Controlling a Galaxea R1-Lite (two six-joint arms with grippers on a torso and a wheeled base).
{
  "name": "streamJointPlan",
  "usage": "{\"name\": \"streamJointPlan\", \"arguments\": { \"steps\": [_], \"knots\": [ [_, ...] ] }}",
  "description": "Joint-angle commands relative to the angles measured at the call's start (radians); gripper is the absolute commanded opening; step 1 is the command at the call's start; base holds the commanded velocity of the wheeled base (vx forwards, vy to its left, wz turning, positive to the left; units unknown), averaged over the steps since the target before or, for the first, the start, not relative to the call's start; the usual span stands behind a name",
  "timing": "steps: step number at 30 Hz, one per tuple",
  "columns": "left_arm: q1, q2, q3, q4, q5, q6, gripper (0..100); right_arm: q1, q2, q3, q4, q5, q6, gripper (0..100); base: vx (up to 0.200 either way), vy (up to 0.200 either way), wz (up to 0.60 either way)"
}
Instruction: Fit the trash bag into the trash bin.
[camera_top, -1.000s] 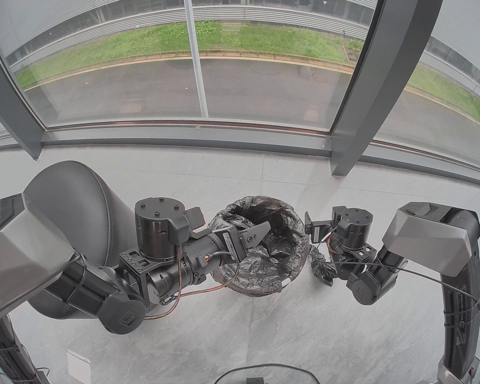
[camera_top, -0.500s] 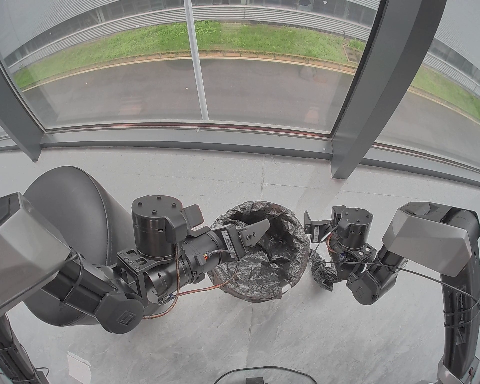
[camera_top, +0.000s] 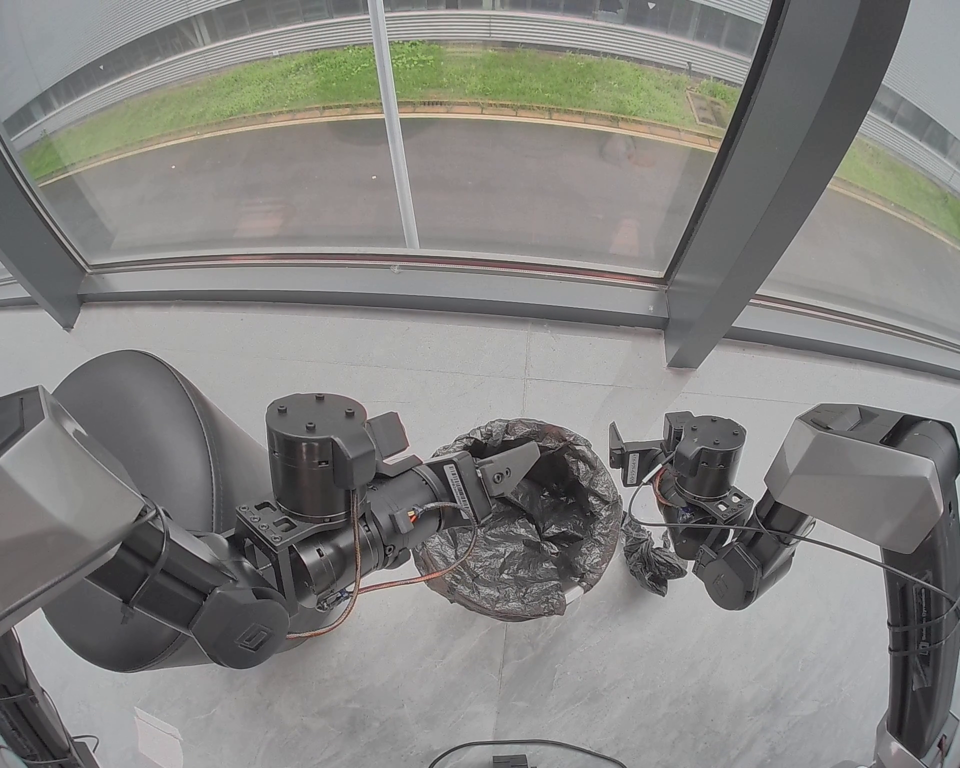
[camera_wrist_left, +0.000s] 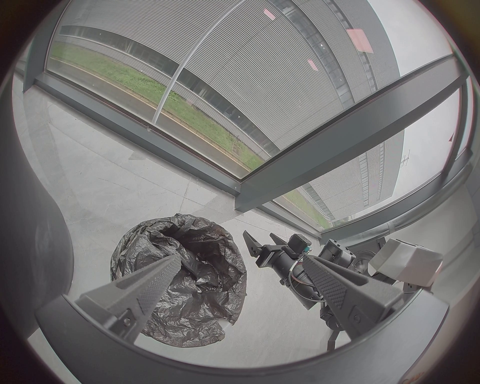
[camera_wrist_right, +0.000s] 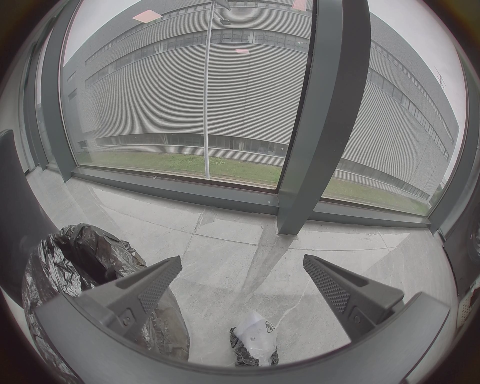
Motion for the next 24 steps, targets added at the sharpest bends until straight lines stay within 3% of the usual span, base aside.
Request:
{"name": "streamJointPlan", "arguments": {
  "steps": [1, 6, 15, 18, 24],
  "knots": [
    [0.000, 0.004, -0.002, 0.000, -0.001, 0.004, 100, 0.000, 0.001, 0.000, 0.000, 0.000, 0.001, 100, 0.200, 0.000, 0.00],
    [0.000, 0.008, -0.001, -0.002, 0.001, 0.002, 100, 0.002, 0.000, 0.000, 0.000, 0.000, -0.001, 100, 0.200, 0.000, 0.00],
    [0.000, 0.019, -0.002, 0.006, 0.002, 0.011, 100, 0.002, 0.003, 0.000, 0.000, 0.000, 0.001, 100, 0.000, 0.000, 0.00],
    [-0.001, 0.037, 0.002, 0.023, 0.001, 0.064, 100, 0.002, 0.003, 0.000, 0.000, 0.000, 0.001, 100, 0.000, 0.000, 0.00],
    [-0.074, 0.047, 0.051, 0.094, -0.014, 0.111, 100, 0.002, 0.003, 0.000, 0.000, 0.000, 0.001, 100, 0.000, 0.000, 0.00]
  ]
}}
